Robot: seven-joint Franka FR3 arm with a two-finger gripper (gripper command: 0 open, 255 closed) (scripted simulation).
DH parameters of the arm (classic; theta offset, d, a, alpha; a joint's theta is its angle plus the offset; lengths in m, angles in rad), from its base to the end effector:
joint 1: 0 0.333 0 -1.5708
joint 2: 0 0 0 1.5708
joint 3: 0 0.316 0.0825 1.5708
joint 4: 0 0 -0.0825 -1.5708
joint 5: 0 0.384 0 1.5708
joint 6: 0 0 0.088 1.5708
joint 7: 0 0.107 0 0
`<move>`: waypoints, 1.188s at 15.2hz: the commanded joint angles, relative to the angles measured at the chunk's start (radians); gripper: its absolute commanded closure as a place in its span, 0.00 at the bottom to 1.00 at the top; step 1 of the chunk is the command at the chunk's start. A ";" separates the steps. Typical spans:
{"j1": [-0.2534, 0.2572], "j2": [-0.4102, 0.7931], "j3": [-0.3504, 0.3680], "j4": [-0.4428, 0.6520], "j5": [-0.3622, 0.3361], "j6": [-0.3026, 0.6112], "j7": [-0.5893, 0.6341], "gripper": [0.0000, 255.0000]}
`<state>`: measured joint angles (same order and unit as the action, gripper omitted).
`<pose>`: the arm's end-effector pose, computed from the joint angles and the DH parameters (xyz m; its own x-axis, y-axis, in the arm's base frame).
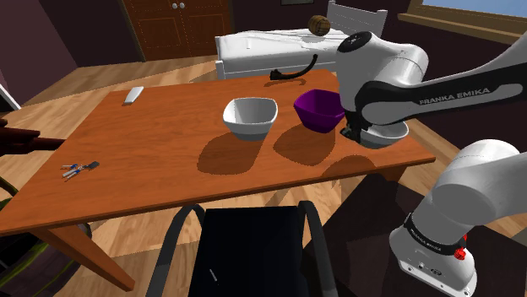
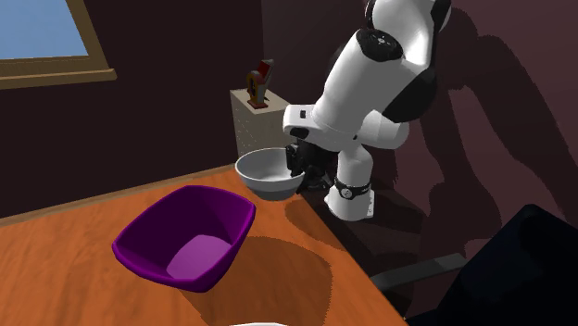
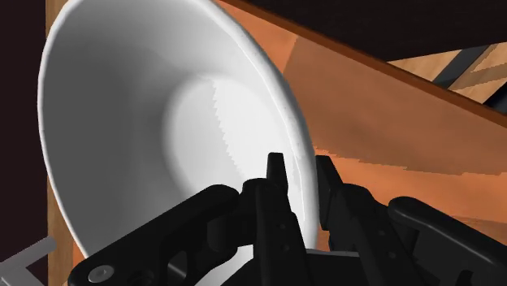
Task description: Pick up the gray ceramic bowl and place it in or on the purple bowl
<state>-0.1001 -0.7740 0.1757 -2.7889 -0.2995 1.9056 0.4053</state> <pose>0.2983 -0.0038 0.4128 0.9648 -0.2621 0.0205 -0.2477 -0.8802 0.4049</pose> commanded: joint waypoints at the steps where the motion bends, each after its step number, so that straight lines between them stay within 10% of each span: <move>1: 0.012 -0.140 -0.003 0.037 -0.005 -0.033 -0.011 1.00; 18: 0.041 -0.124 -0.038 0.260 -0.021 -0.237 -0.063 1.00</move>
<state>-0.0726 -0.7923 0.1281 -2.5451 -0.3253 1.6872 0.3419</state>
